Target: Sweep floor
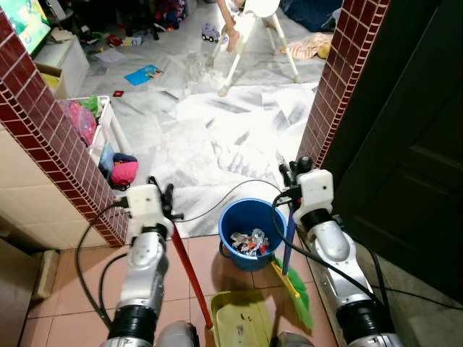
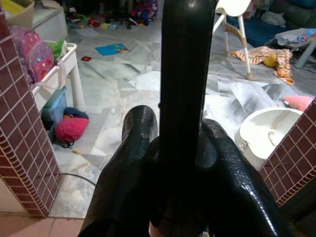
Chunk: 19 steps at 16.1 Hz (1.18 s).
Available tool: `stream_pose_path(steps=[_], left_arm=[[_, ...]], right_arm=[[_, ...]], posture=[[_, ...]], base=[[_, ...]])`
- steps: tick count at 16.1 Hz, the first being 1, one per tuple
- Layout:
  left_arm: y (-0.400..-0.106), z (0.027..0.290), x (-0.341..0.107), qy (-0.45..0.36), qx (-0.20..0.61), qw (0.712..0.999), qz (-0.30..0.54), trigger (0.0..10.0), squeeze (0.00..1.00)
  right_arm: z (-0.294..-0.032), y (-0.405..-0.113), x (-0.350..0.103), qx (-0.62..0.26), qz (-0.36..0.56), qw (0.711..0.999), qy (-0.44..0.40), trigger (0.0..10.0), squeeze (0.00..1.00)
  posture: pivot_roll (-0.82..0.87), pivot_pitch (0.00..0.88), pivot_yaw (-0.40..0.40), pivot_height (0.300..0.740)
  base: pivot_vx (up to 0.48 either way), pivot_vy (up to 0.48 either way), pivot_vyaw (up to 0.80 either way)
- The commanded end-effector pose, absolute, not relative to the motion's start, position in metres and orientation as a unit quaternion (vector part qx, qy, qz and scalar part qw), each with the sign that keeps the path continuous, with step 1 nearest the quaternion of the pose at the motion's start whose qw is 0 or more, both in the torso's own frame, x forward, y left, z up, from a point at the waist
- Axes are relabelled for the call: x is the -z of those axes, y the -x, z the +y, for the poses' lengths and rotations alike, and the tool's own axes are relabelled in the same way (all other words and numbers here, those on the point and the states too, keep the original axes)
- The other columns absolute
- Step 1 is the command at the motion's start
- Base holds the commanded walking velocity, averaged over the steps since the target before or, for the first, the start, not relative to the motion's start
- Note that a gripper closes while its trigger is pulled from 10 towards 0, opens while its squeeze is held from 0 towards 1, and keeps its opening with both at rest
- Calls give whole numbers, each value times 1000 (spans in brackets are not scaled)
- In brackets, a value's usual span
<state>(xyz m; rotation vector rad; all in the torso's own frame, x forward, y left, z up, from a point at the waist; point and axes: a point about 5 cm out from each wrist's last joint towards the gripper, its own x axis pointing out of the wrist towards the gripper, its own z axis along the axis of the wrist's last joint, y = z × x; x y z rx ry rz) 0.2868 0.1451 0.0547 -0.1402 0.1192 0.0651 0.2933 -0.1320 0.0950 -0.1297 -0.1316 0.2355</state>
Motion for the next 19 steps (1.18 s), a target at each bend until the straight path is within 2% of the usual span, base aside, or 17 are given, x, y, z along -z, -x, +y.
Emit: stream_pose_path(steps=[1,3,10,12,19], left_arm=[[-288,145,-60,60,-22,997,50,10000,0],[-290,144,-63,67,-21,996,50,10000,0],[-307,152,-104,-12,-32,998,-46,10000,0],[-309,152,-103,-15,-32,998,-43,10000,0],[-308,149,-96,2,-36,999,-26,10000,0]], right_arm=[[-133,-296,-101,-108,-76,990,48,10000,0],[-133,-297,-103,-104,-79,991,38,10000,0],[-136,-303,-116,-84,-107,990,32,10000,0],[-135,-303,-116,-86,-107,990,31,10000,0],[-133,-302,-115,-95,-103,990,29,10000,0]], posture=[[-71,0,66,740],[-68,0,66,740],[-65,0,68,740],[-67,0,70,740],[-90,0,81,740]], base=[[0,0,0],[0,0,0],[0,0,0],[0,0,0],[-254,0,0]])
